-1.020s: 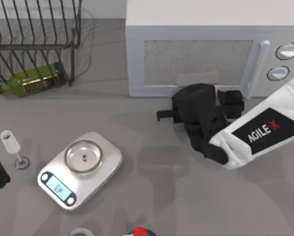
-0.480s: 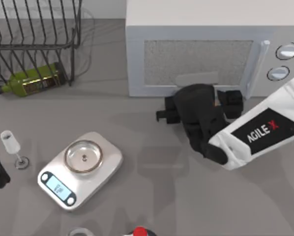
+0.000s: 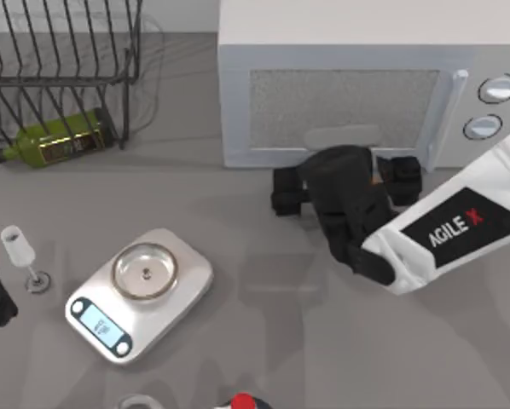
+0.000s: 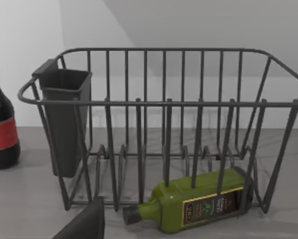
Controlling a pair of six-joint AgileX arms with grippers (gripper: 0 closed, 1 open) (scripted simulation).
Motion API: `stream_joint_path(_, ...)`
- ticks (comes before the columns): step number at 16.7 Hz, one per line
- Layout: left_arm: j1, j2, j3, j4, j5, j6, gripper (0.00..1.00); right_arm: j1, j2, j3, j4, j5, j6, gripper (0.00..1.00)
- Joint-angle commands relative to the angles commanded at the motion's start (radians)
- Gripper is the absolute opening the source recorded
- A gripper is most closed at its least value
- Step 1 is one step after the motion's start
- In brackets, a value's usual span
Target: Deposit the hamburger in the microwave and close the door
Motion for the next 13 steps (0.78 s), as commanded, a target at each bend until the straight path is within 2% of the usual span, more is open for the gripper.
stream_joint_path(2, 0.000, 0.000, 0.000, 0.000, 0.000, 0.000, 1.00, 0.000, 0.000, 0.000, 0.000, 0.000, 0.000, 1.00)
stream_joint_path(13, 0.000, 0.000, 0.000, 0.000, 0.000, 0.000, 0.17, 0.000, 0.000, 0.000, 0.000, 0.000, 0.000, 1.00)
